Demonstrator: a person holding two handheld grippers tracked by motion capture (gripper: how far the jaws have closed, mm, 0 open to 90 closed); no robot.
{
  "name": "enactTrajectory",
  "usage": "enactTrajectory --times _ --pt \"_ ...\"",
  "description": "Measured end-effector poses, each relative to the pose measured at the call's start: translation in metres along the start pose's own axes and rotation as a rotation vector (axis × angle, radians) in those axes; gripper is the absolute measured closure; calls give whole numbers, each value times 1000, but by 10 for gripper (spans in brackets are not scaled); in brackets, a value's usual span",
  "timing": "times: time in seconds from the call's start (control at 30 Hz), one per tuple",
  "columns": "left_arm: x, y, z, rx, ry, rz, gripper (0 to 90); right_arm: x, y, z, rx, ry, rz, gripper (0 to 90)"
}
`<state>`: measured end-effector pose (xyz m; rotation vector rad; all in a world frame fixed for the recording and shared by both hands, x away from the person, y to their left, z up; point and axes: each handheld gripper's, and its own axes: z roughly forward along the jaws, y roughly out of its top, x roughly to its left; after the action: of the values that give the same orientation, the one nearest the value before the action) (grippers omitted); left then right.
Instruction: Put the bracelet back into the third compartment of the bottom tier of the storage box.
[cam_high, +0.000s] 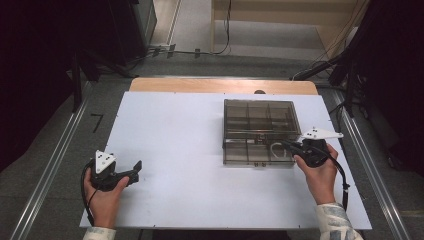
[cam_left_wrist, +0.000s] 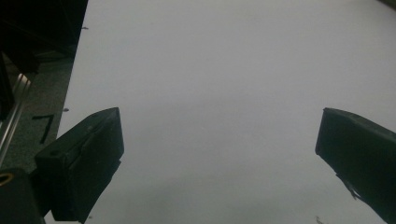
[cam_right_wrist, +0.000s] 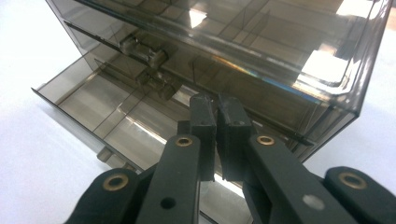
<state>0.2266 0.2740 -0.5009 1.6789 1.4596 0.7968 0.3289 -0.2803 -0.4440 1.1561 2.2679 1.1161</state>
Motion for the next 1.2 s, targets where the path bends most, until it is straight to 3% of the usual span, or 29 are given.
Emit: enactTrajectory --times 0.9,1.2 --pt "0 0 0 2 2 2 16 -15 -19 10 89 -72 34 837" --pt "0 0 0 2 2 1 16 -16 -22 10 88 -72 46 815"
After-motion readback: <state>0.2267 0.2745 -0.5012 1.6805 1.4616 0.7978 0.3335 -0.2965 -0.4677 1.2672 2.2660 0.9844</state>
